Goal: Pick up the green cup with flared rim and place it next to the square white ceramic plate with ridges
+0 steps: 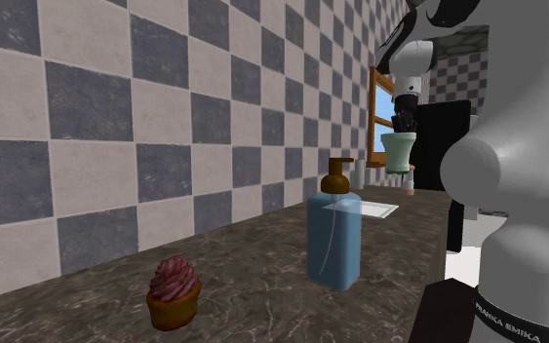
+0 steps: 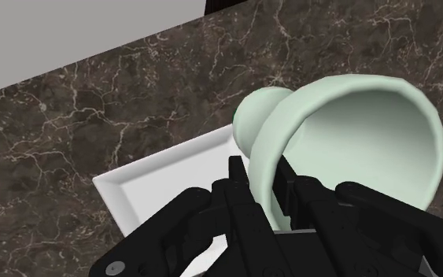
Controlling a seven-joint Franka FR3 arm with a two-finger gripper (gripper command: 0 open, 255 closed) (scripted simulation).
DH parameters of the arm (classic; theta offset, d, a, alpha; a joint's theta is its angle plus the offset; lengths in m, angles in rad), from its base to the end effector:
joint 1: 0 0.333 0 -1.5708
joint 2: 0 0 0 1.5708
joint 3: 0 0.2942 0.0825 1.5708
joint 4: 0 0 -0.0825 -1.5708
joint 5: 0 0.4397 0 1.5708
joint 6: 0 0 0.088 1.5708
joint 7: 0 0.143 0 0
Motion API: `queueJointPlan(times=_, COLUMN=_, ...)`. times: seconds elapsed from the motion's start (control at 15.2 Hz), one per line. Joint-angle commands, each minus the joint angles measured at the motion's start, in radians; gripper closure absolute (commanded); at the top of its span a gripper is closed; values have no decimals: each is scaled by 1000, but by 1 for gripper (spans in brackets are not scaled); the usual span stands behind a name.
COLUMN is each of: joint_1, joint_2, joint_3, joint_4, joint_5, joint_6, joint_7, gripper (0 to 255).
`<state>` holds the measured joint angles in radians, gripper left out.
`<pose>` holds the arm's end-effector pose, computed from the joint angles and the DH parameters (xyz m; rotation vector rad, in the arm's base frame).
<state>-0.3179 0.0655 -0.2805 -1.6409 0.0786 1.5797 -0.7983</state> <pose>0.5181 -0.3358 0.4923 -3.0003 -0.2916 0.0849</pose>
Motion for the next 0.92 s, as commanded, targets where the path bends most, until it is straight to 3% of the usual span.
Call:
queueJointPlan(times=0.0, joint_1=1, joint_2=-3, joint_3=1, joint_4=-31, joint_5=-1, joint_6=29, joint_7=-1, gripper=255)
queueJointPlan(times=0.86, joint_1=3, joint_2=5, joint_3=2, joint_4=-196, joint_5=4, joint_6=201, joint_7=-12, gripper=255)
